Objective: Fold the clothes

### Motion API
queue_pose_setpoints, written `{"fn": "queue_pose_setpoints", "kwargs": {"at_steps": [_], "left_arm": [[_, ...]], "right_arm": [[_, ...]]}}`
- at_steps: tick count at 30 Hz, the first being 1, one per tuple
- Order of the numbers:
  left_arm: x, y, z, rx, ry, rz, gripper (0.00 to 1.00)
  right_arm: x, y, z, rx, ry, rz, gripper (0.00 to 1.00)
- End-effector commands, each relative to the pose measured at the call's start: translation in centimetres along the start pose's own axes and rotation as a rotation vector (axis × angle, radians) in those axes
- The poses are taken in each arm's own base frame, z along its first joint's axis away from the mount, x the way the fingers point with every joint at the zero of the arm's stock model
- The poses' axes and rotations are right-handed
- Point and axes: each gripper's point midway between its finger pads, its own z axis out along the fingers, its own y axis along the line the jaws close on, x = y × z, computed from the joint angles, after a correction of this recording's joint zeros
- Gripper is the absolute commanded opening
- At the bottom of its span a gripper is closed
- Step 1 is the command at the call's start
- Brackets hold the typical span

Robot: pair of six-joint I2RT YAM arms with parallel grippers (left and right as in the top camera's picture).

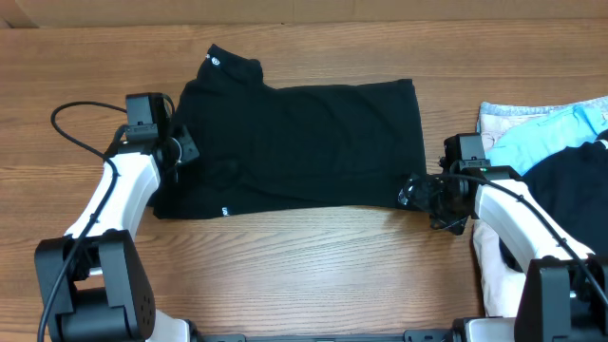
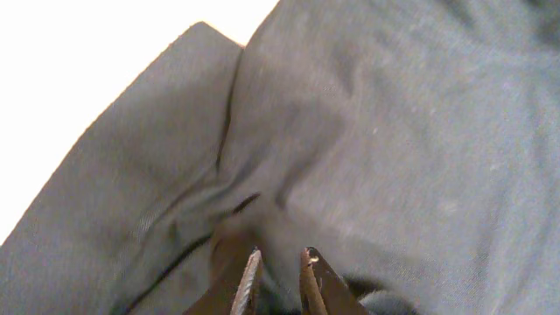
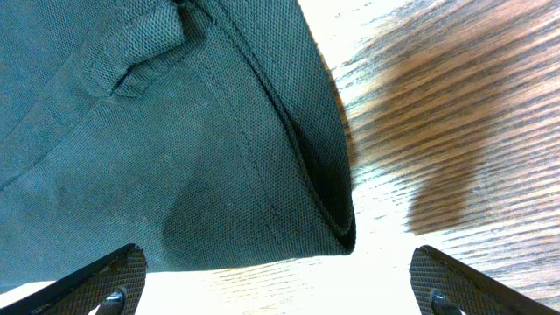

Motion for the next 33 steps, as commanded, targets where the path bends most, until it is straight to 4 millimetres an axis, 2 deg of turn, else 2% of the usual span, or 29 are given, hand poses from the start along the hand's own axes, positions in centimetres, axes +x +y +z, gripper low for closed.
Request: {"fn": "queue_pose_setpoints", "kwargs": {"at_steps": [1,3,5,7,8,10,11,13,17,20,23,27,30,33], "left_arm": [[-0.9,-0.6,-0.1,0.020,-0.020,0.001,0.25],[-0.8,-0.6,-0.3,0.019,-0.003,0.009,0.30],[-0.1,-0.9,-1.4,0.027,0.065,0.006,0.35],[0.7,-1.1,-2.7,0.029,0.136,0.002,0.34],[1.1,-0.9,-3.2,0.015,0.167,0.001,0.28],[1.9,-0.2,-3.8,-0.031,0.214,0.002,0.08],[2.4,0.2,-3.9,-0.048,0.232,0.002,0.04],[3.1,0.8,-3.9,-0.075,0.251,0.004,0.04],[4.6,2.4,-3.0,-0.150,0.272,-0.024,0.04],[6.2,2.9,-1.3,-0.147,0.277,-0.033,0.04],[7.3,2.3,0.5,-0.084,0.272,-0.031,0.04],[8.0,1.4,1.5,-0.020,0.278,-0.008,0.04],[7.1,1.0,2.0,-0.008,0.240,-0.003,0.04],[4.3,-0.6,2.5,0.069,0.127,0.001,0.04]], "right_arm": [[-0.4,0.0,0.0,0.006,-0.010,-0.006,1.00],[-0.4,0.0,0.0,0.007,-0.010,-0.006,1.00],[-0.4,0.0,0.0,0.007,-0.009,-0.006,1.00],[-0.3,-0.1,0.0,0.008,-0.008,-0.005,1.00],[-0.3,-0.1,0.0,0.008,-0.007,-0.005,1.00],[-0.3,-0.1,0.0,0.008,-0.008,-0.005,1.00],[-0.3,-0.1,0.0,0.008,-0.008,-0.006,1.00],[-0.4,0.0,0.0,0.007,-0.010,-0.006,1.00],[-0.4,0.0,0.0,0.007,-0.009,-0.006,1.00],[-0.4,0.0,0.0,0.006,-0.011,-0.006,1.00],[-0.6,0.1,0.0,0.002,-0.017,-0.007,1.00],[-0.7,0.2,0.0,-0.002,-0.024,-0.009,1.00],[-0.7,0.2,0.0,-0.002,-0.024,-0.009,1.00],[-0.8,0.2,0.0,-0.004,-0.027,-0.010,1.00]]}}
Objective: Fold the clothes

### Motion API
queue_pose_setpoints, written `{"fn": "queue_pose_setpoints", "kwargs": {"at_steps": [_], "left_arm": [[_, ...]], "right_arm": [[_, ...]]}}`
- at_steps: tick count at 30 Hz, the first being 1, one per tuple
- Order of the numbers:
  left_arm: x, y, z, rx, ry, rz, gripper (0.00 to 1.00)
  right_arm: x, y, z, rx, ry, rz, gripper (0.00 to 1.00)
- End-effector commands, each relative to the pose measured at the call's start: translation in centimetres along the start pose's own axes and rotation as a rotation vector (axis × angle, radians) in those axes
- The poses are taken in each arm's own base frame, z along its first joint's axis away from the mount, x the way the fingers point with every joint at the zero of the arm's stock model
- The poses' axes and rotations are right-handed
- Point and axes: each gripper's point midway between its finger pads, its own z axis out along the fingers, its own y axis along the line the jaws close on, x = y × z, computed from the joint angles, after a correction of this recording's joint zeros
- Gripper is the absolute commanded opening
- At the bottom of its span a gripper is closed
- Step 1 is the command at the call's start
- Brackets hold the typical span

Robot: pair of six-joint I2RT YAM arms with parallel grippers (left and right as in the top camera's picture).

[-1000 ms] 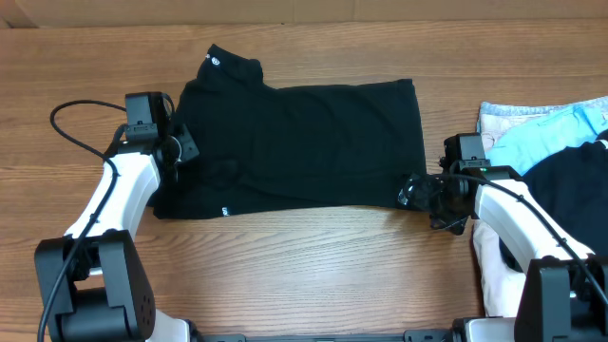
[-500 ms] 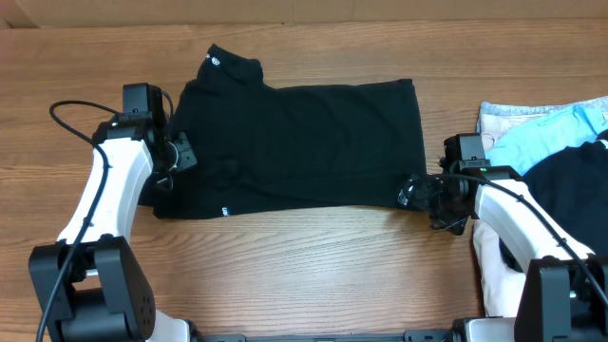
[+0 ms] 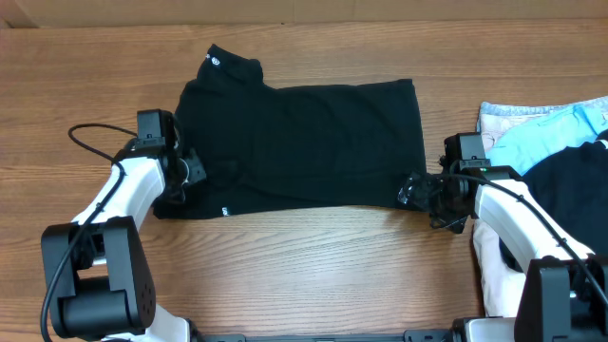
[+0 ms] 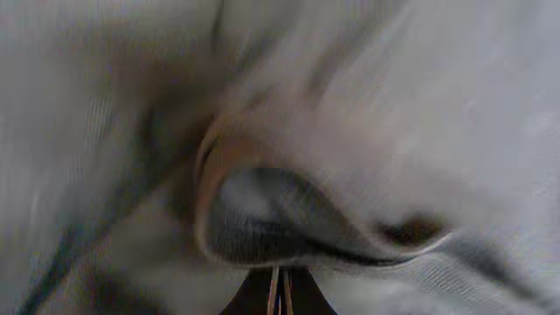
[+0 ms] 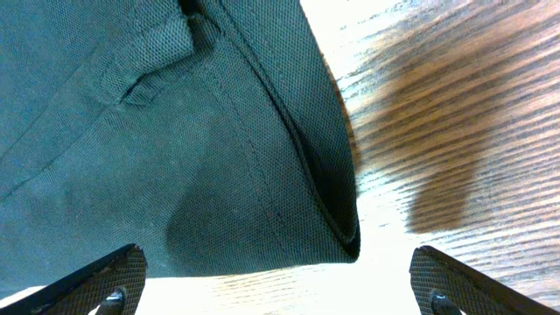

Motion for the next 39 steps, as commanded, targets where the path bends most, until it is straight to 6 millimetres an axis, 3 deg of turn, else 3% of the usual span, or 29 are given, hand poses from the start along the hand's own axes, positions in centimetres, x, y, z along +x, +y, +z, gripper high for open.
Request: {"fn": "queue_pose_setpoints", "kwargs": {"at_steps": [1,5,7,12,17,22,26,31,39], "left_arm": [[-2.1,-2.6,0.0,0.120,-0.080,0.036,0.04],[-4.1,-7.7,-1.9,0.387,-0.124,0.056,0.04],[-4.3,-9.0,-3.0,0.449,-0.100,0.065,0.04],[-3.8,-8.3,-4.1,0.379,-0.026,0.117,0.04],[-1.5,-5.5,-4.7,0.218,0.104,0.106,0.05],[0.1,-2.7,-4.1,0.076,0.157,0.097,0.23],[-0.1,-3.4,-4.0,0.089,0.141,0.114,0.23],[0.1,-5.4,-3.3,0.059,0.106,0.218,0.04],[5.2,-7.1,0.7,-0.020,0.258,0.313,0.04]], "right_arm": [[-0.5,0.1,0.0,0.003,-0.015,-0.007,1.00],[-0.4,0.0,0.0,0.005,-0.011,-0.006,1.00],[-0.3,-0.1,0.0,0.008,-0.005,-0.005,1.00],[-0.2,-0.1,0.0,0.011,-0.002,-0.004,1.00],[-0.2,-0.1,0.0,0.010,-0.002,-0.003,1.00],[-0.2,-0.1,0.0,0.010,-0.002,-0.004,1.00],[-0.3,-0.1,0.0,0.008,-0.005,-0.004,1.00],[-0.4,0.0,0.0,0.006,-0.009,-0.002,1.00],[-0.3,0.0,0.0,0.007,-0.008,-0.002,1.00]]}}
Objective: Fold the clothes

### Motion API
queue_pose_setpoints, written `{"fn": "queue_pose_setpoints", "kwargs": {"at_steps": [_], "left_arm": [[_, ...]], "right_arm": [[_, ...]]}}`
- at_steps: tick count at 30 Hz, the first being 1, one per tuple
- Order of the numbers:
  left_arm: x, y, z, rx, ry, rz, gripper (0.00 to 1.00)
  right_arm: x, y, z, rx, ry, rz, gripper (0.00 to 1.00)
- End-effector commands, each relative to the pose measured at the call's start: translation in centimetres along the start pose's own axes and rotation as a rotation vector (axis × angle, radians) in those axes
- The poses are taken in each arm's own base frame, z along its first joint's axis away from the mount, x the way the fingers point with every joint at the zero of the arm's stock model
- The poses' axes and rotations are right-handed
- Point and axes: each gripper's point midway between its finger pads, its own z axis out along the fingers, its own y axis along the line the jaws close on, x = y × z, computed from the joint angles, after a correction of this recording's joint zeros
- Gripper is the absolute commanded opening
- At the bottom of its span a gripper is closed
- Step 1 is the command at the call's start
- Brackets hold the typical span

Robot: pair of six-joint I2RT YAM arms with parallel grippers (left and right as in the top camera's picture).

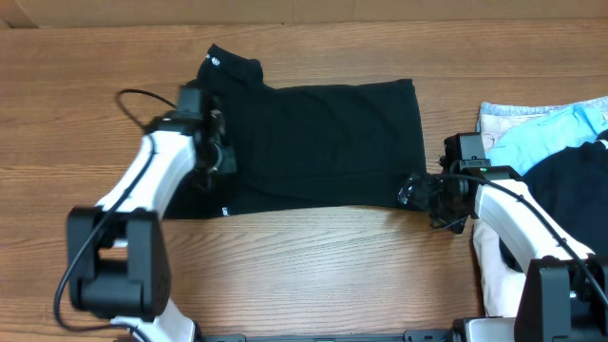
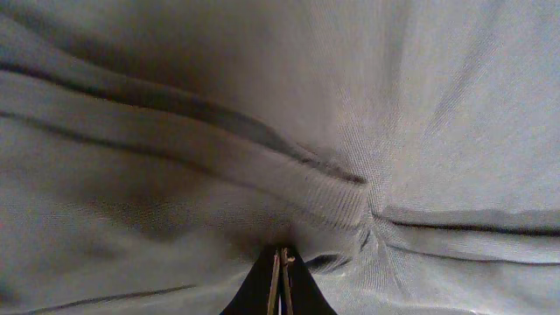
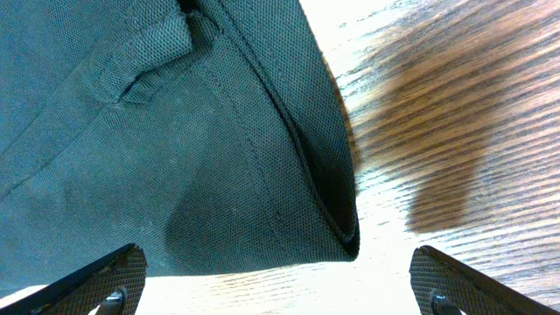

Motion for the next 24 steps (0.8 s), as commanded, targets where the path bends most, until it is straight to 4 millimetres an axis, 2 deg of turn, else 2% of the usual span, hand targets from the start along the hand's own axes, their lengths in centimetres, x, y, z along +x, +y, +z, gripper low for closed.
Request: {"fn": "queue_pose_setpoints", "kwargs": {"at_steps": [1,4,7,10,12,14,15,17,18,19,20,21,24], "left_arm": [[0.3,0.0,2.3,-0.059,0.028,0.026,0.04],[-1.0,0.2,3.3,-0.083,-0.023,0.006,0.04],[-2.5,-0.1,3.0,-0.051,-0.074,-0.043,0.04],[-3.1,-1.3,2.6,0.011,-0.081,-0.053,0.04],[-3.0,-1.7,2.5,0.035,-0.071,-0.051,0.04],[-2.5,-1.8,2.6,0.037,-0.052,-0.051,0.04],[-2.3,-1.7,2.6,0.035,-0.045,-0.052,0.04],[-2.1,-1.7,2.6,0.031,-0.037,-0.052,0.04],[-2.1,-1.6,2.6,0.029,-0.036,-0.051,0.04],[-2.1,-1.6,2.6,0.029,-0.035,-0.049,0.04],[-2.0,-1.6,2.6,0.028,-0.033,-0.050,0.04],[-2.0,-1.6,2.6,0.027,-0.032,-0.050,0.04],[-1.6,-1.3,2.7,0.014,-0.017,-0.051,0.04]], "right_arm": [[-0.5,0.0,0.0,0.005,-0.012,-0.003,1.00],[-0.6,0.1,0.0,0.003,-0.016,-0.004,1.00],[-0.5,0.1,0.0,0.003,-0.015,-0.007,1.00],[-0.5,0.0,0.0,0.005,-0.013,-0.004,1.00],[-0.4,0.0,0.0,0.001,-0.010,-0.003,0.89],[-0.3,0.4,0.0,-0.022,-0.001,-0.004,0.58],[-0.3,0.7,-0.1,-0.037,0.004,-0.006,0.49],[-0.2,1.1,-0.1,-0.061,0.012,-0.006,0.37],[-0.2,1.2,-0.1,-0.065,0.012,-0.002,0.35],[-0.2,1.2,-0.1,-0.065,0.012,0.008,0.38],[-0.2,1.2,-0.1,-0.064,0.012,0.015,0.67],[0.0,1.1,-0.1,-0.061,0.018,0.017,0.74],[0.6,0.4,0.0,-0.024,0.040,0.025,0.75]]}}
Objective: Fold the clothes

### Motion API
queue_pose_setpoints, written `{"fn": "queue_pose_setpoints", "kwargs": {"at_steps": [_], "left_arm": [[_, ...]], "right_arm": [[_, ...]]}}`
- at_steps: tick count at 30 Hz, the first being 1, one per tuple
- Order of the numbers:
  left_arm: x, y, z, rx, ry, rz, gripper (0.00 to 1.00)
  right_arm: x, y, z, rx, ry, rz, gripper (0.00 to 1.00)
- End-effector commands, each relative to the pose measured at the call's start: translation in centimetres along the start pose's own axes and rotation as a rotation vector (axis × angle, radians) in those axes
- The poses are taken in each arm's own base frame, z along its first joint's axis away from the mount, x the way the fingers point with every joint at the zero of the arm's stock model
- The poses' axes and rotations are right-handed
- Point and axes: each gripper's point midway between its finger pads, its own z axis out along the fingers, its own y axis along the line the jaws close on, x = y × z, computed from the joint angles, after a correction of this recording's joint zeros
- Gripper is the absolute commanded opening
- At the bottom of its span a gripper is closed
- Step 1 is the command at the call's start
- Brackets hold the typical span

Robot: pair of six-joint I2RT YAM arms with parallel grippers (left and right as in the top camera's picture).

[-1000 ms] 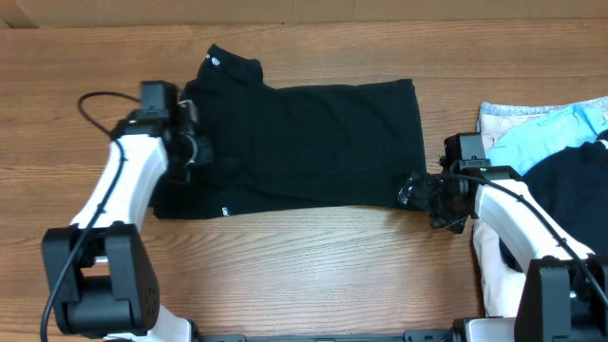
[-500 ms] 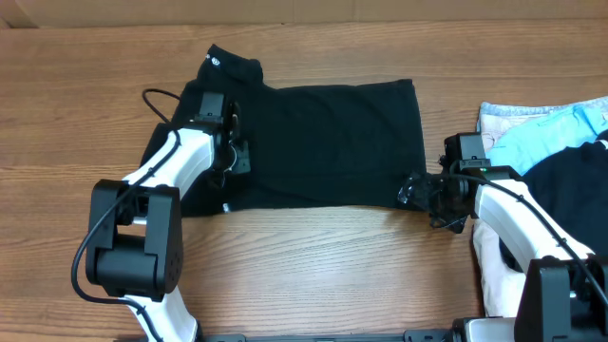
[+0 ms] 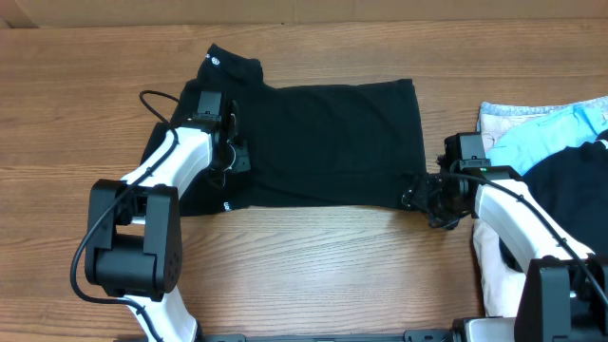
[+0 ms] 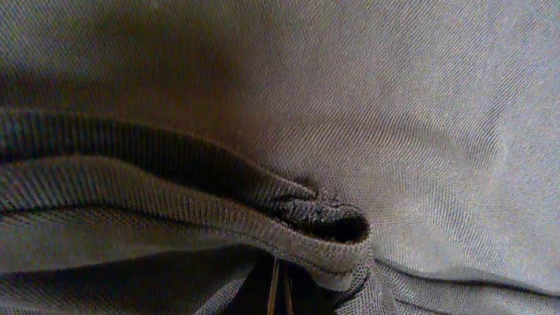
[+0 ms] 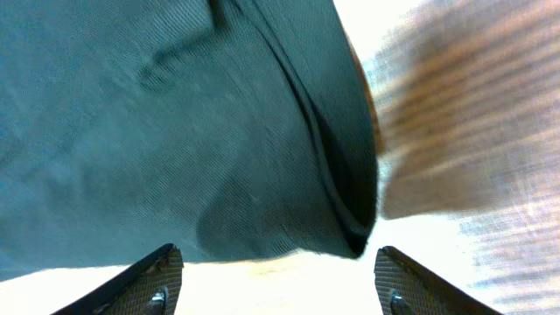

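A black shirt point(image 3: 323, 138) lies spread on the wooden table point(image 3: 304, 266), collar at the far left. My left gripper point(image 3: 235, 158) sits over the shirt's left part, shut on a bunched fold. In the left wrist view its fingertips point(image 4: 278, 293) are pressed together under a ribbed hem point(image 4: 262, 232) curled over them. My right gripper point(image 3: 414, 197) is at the shirt's near right corner point(image 5: 350, 232). It is open point(image 5: 280, 284), with the corner lying ahead of the gap and bare table between the fingers.
A pile of clothes point(image 3: 556, 142) in light blue, white and black lies at the right edge, beside the right arm. The left arm's black cable point(image 3: 157, 103) loops over the table left of the shirt.
My left gripper, still shut on the fabric, has moved a little further right over the shirt. The right gripper's fingers stand closer together, still open at the corner.
My left gripper was almost shut at the shirt's left sleeve edge. Then it was shut on the fabric there. Then it held that fabric further in over the shirt, and now further right still. The right gripper stayed open at the near right corner throughout.
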Motion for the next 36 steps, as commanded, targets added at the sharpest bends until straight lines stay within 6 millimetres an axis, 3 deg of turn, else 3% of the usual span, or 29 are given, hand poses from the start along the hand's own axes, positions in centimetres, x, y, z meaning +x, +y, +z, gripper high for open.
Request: {"fn": "queue_pose_setpoints", "kwargs": {"at_steps": [1,9,15,21,25,29,32,33,34,36], "left_arm": [[-0.3,0.0,-0.3,-0.006,0.003,-0.018,0.04],[0.3,2.0,-0.4,-0.112,0.017,-0.003,0.04],[0.2,2.0,-0.4,-0.111,0.017,-0.003,0.05],[0.2,2.0,-0.4,-0.111,0.016,-0.003,0.05],[0.2,2.0,-0.4,-0.112,0.016,-0.003,0.05],[0.3,2.0,-0.4,-0.111,0.017,-0.003,0.06],[0.2,1.9,-0.4,-0.111,0.014,-0.003,0.06],[0.1,1.9,-0.4,-0.110,0.011,-0.003,0.06],[0.0,1.9,-0.4,-0.109,0.008,-0.003,0.07],[-0.1,1.8,-0.4,-0.107,0.002,-0.002,0.07]], "right_arm": [[0.0,-0.5,0.1,0.024,0.001,0.014,0.70],[-1.4,0.5,0.5,-0.028,-0.056,-0.005,0.20],[-3.7,3.2,-0.1,-0.180,-0.129,-0.020,0.09],[-5.9,4.7,-0.9,-0.256,-0.214,-0.017,0.09],[-6.1,4.9,-1.0,-0.264,-0.222,-0.021,0.09],[-4.0,2.7,-0.2,-0.168,-0.137,0.015,0.09],[-3.1,-0.7,0.2,0.004,-0.126,0.054,0.09],[-3.1,-1.9,0.2,0.062,-0.130,0.067,0.18],[-3.0,-2.6,0.1,0.094,-0.133,0.077,0.33],[-3.2,-2.9,-0.1,0.093,-0.135,0.089,0.38]]}}
